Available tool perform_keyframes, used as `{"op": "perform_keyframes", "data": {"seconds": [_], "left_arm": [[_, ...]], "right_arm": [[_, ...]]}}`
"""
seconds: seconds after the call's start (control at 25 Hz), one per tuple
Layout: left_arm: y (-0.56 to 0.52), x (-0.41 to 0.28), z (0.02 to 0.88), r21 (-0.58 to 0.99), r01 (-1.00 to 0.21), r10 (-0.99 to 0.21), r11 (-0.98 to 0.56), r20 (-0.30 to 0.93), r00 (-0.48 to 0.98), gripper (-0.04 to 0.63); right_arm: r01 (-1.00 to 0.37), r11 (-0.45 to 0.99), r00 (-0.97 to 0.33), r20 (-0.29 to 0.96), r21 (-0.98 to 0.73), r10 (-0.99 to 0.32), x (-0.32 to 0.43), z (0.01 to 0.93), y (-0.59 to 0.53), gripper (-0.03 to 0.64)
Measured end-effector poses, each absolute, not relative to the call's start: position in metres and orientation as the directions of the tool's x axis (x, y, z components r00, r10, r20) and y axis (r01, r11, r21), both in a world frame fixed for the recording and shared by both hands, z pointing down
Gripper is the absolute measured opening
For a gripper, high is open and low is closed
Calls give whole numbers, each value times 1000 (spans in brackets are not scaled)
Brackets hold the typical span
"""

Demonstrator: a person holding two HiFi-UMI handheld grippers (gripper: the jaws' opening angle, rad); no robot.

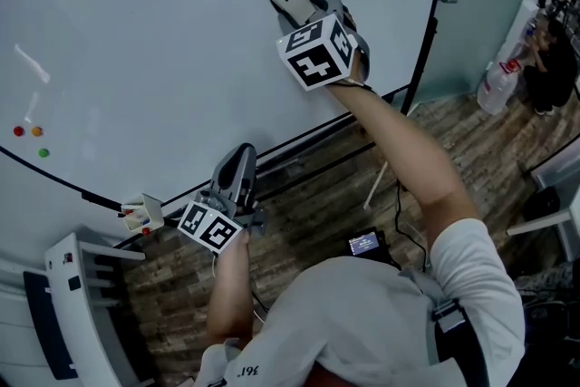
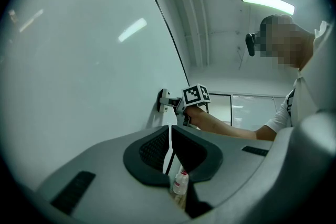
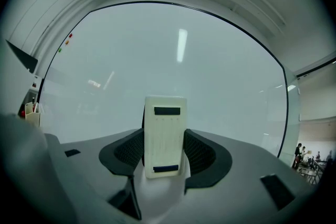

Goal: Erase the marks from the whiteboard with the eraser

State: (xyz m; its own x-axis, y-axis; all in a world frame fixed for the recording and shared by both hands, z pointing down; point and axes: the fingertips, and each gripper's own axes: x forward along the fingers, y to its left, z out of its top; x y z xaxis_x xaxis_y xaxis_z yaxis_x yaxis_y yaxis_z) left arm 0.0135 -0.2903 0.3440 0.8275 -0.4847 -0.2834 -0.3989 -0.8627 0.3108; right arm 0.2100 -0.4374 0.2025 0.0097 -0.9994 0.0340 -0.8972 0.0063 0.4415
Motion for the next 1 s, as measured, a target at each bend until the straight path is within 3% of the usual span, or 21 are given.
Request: {"op": "perform_keyframes", "data": {"seconds": [1.0], "left_arm": [[-293, 43, 341, 290, -384, -458, -877, -259, 850, 9]], "right_arm": [[-902, -34, 66, 59, 431, -996, 290, 202, -436, 255]]}}
